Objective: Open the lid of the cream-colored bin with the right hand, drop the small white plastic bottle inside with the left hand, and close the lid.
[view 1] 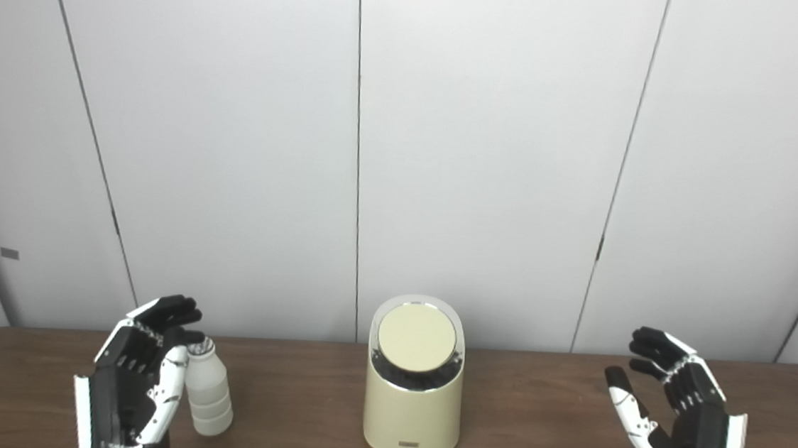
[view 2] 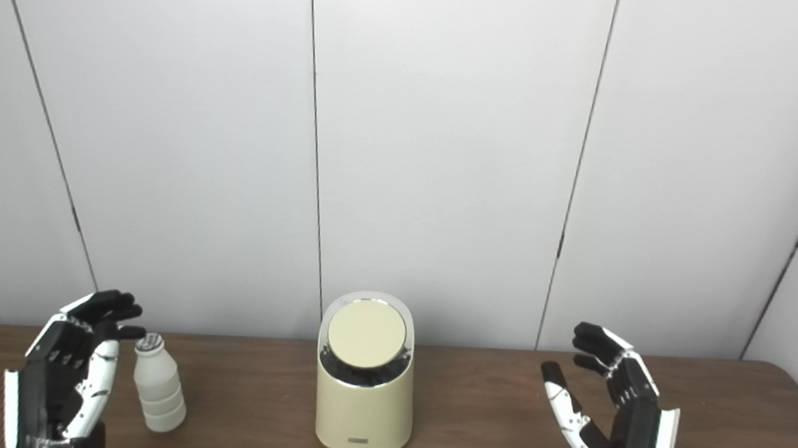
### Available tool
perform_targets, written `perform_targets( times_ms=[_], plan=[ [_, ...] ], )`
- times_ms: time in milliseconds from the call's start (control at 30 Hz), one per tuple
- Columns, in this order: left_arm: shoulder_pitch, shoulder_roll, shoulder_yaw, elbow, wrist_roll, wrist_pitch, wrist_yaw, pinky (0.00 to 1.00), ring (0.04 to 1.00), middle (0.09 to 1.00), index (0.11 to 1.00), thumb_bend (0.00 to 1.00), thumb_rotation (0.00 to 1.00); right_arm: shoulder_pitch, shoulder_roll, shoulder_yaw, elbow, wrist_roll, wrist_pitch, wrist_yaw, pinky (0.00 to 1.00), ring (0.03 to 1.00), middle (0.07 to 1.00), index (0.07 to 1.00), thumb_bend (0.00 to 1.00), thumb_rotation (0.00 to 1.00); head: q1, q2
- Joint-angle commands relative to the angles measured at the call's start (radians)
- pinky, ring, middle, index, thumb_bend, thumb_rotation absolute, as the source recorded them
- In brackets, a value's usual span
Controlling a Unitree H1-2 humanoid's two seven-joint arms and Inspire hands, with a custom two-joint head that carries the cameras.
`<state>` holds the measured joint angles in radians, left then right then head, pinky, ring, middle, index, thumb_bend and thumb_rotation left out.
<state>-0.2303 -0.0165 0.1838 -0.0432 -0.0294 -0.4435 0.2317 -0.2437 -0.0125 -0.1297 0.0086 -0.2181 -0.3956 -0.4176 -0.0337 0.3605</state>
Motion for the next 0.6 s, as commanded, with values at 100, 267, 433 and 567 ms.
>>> perform_targets(
  times_ms=[100, 267, 433, 567],
  plan=[
    [-0.028, 0.006, 0.000, -0.020, 0.010, -0.020, -0.008, 0.55, 0.656, 0.671, 0.657, 0.33, 0.30, -0.025, 0.003, 0.001, -0.023, -0.002, -0.038, 0.014, 0.59, 0.665, 0.675, 0.649, 0.32, 0.26, -0.003, 0.002],
    [-0.027, 0.008, -0.001, -0.021, -0.004, -0.021, -0.013, 0.55, 0.655, 0.672, 0.658, 0.33, 0.30, -0.024, 0.005, 0.000, -0.024, -0.005, -0.038, 0.012, 0.59, 0.666, 0.676, 0.647, 0.31, 0.24, -0.004, 0.003],
    [-0.029, 0.007, 0.001, -0.015, 0.000, -0.021, -0.012, 0.55, 0.656, 0.673, 0.658, 0.34, 0.30, -0.026, 0.004, 0.000, -0.026, -0.009, -0.031, 0.014, 0.59, 0.663, 0.675, 0.645, 0.30, 0.25, -0.005, 0.007],
    [-0.033, 0.001, -0.001, -0.015, 0.012, -0.018, -0.007, 0.55, 0.653, 0.669, 0.654, 0.33, 0.30, -0.026, -0.009, 0.009, -0.035, -0.031, 0.005, 0.032, 0.59, 0.676, 0.687, 0.664, 0.35, 0.26, 0.000, 0.008]
  ],
)
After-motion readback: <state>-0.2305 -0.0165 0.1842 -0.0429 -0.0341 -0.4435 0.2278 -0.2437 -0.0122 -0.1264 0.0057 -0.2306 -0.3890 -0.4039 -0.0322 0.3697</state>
